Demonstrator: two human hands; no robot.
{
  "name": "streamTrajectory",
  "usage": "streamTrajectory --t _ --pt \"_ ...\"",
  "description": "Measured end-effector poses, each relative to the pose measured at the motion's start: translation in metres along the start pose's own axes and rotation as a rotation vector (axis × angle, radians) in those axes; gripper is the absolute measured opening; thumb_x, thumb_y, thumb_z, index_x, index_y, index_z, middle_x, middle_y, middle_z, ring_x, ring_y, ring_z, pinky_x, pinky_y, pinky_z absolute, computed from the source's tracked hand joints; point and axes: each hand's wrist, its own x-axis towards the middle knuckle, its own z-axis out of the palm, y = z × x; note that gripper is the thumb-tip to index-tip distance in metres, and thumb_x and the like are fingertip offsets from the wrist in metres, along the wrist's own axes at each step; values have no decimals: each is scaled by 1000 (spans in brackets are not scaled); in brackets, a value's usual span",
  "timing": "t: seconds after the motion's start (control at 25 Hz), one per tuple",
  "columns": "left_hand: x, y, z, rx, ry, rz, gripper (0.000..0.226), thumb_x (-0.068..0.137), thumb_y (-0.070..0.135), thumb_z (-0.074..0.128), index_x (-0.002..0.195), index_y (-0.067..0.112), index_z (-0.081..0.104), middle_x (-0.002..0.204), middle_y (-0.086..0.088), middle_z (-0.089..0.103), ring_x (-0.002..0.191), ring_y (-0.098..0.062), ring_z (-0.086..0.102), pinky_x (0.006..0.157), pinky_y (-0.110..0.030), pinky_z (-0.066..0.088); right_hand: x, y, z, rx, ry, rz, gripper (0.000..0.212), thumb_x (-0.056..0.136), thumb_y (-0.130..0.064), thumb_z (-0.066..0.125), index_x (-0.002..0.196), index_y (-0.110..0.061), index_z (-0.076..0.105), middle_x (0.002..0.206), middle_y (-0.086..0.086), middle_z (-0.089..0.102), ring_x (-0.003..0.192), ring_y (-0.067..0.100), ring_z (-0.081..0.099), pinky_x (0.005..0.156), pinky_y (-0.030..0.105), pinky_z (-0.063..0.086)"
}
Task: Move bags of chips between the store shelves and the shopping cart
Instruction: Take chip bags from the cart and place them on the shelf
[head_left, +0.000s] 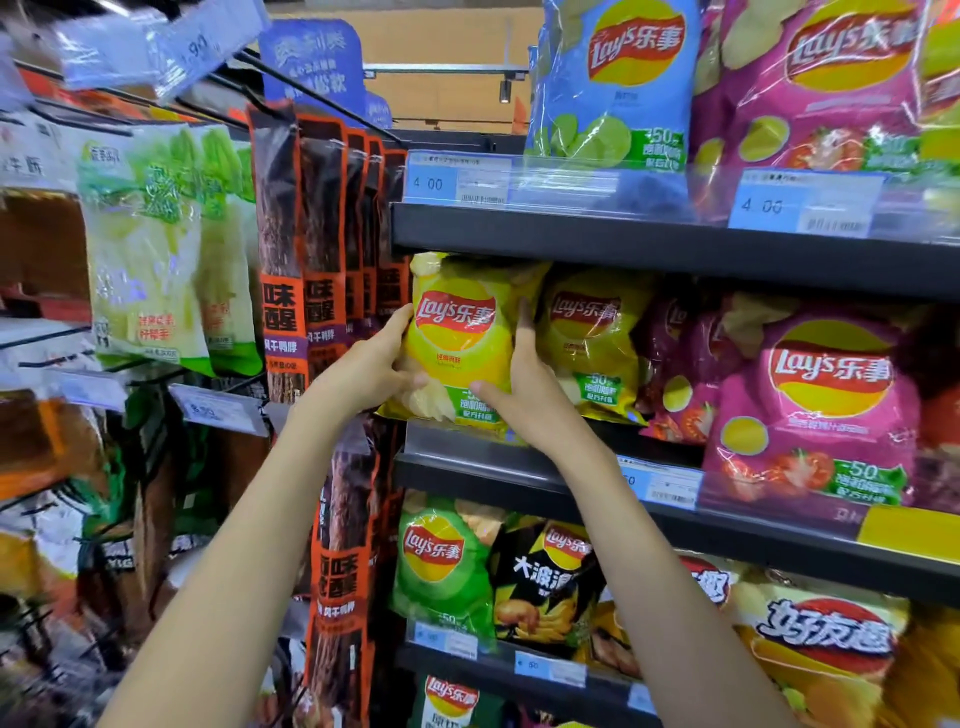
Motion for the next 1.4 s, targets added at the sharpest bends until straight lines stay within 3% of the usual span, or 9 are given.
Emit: streamTrajectory --t 0.12,0.32,0.52,0.6,0.76,0.96,1.16,1.24,1.4 --pt "2 3 1 -29 -26 -17 99 87 15 73 153 43 5 138 -6 56 122 -29 54 106 -50 44 7 -6 0 -68 -18 3 102 96 -19 62 153 -30 -21 160 6 25 144 28 29 114 43 29" --pt "5 6 -1 -70 -1 -27 100 86 5 72 154 38 7 132 -8 58 120 -28 56 106 -49 44 17 -10 1 -116 -22 19 100 95 -16 63 154 -29 -17 155 13 33 140 34 35 112 44 31" --pt "-9 21 9 64 28 -52 95 91 13 69 157 33 3 135 -14 55 120 -30 54 99 -33 42 4 -6 -4 -149 -32 40 103 94 -18 64 154 -30 -19 157 11 29 143 32 30 112 41 29" --pt "-16 28 8 123 52 -63 93 91 16 69 157 30 5 136 -17 54 122 -34 53 99 -36 42 -2 -5 -6 -183 -63 27 103 94 -20 65 155 -27 -18 158 11 27 144 32 29 113 41 29" --pt "-35 41 5 300 107 -81 86 86 28 74 154 20 21 135 -16 56 123 -37 53 101 -51 45 -22 -7 -10 -232 -37 20 92 96 -26 62 156 -17 -7 161 9 22 144 31 29 113 42 29" --pt "-91 45 -2 500 268 -39 67 91 29 66 149 18 35 133 -14 53 125 -36 50 97 -50 47 -68 -19 -3 -307 119 -192 63 98 -22 56 151 -16 23 149 7 33 133 30 40 103 44 39" --pt "-181 25 -25 548 376 -22 46 97 24 56 142 22 45 130 -6 53 117 -28 54 80 -41 50 -96 -58 36 -346 -21 -336 47 97 -24 57 141 -15 41 141 8 42 129 30 40 101 42 39" --pt "-222 9 -40 624 389 -75 44 99 24 55 142 24 44 128 -5 54 113 -27 55 70 -39 52 -111 -81 61 -326 -74 -398 44 97 -24 58 137 -13 44 134 9 48 123 30 46 99 41 41" --pt "-311 -35 -71 726 332 -262 43 100 25 53 142 25 44 131 -2 53 116 -25 53 65 -37 50 -149 -125 130 -337 -225 -497 46 100 -27 54 141 -11 39 134 11 46 122 32 46 96 43 45"
